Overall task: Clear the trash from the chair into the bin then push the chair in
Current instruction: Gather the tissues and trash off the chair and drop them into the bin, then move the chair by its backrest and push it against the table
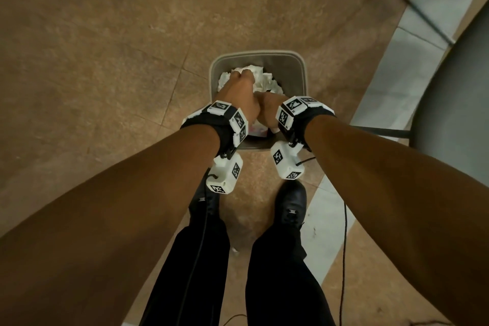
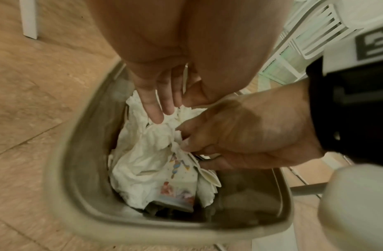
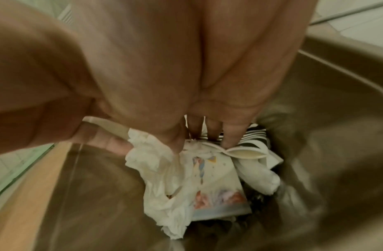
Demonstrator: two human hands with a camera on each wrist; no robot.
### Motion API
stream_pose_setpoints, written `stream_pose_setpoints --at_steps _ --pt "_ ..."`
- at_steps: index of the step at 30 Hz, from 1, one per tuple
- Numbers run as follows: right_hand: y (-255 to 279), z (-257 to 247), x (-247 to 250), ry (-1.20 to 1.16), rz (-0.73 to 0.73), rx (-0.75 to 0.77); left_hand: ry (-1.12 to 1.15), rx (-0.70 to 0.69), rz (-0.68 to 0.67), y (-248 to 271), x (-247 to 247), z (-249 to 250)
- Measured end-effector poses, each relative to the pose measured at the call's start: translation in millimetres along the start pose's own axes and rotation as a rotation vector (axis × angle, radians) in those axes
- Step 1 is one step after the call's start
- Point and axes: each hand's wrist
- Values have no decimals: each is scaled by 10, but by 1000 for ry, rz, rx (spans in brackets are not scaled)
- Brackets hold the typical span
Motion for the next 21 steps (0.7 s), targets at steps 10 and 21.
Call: stream_pose_setpoints --at_steps 10,21 --pt "955 -115 330 -146 195 20 -28 -59 -95 746 493 130" --pt "4034 11 266 -664 242 -90 -102 146 -333 3191 1514 259"
Point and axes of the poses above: each hand's wrist, its own y-axis away from the middle knuckle, its own x-axis out of the back of the hand, z = x × y, and after that the axes turned 5 degrees about -y, right-handed
